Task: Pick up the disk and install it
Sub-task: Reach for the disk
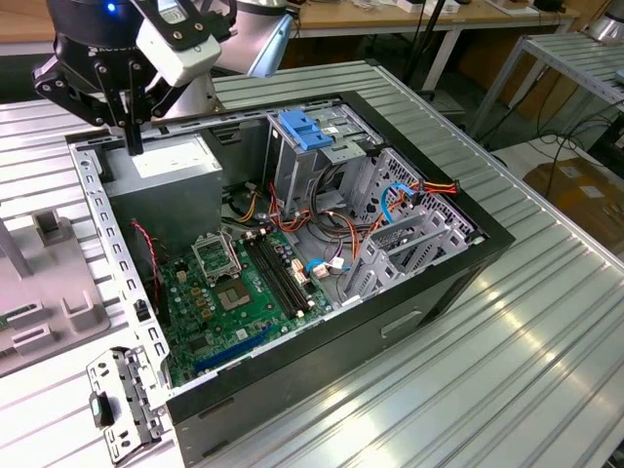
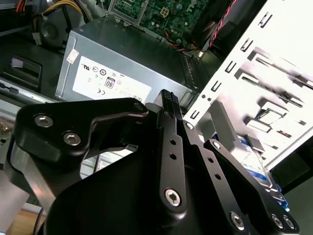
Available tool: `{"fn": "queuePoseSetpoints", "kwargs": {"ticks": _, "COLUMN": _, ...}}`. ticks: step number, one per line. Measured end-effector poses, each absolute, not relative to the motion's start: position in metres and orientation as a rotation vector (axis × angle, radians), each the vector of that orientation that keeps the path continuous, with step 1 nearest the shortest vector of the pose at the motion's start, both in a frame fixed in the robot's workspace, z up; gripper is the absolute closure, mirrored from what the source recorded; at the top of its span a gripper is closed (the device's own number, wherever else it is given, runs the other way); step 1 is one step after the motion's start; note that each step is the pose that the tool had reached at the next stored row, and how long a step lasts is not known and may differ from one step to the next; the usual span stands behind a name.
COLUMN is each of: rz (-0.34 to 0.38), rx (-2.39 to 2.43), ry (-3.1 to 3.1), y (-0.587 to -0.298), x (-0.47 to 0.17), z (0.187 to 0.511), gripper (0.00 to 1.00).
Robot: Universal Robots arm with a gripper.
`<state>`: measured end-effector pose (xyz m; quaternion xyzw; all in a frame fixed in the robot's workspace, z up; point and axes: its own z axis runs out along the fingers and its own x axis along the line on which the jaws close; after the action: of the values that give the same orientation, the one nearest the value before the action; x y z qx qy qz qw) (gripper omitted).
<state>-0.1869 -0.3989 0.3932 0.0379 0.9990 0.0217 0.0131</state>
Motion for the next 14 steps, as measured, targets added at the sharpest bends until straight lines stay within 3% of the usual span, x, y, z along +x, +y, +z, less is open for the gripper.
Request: {"fn": "queuePoseSetpoints", "kwargs": {"ticks": 14, "rz": 0.068, "rx": 0.118, "ry": 3.113, "y": -0.3989, "x": -0.194, "z": 0.3932, "gripper": 0.89}}
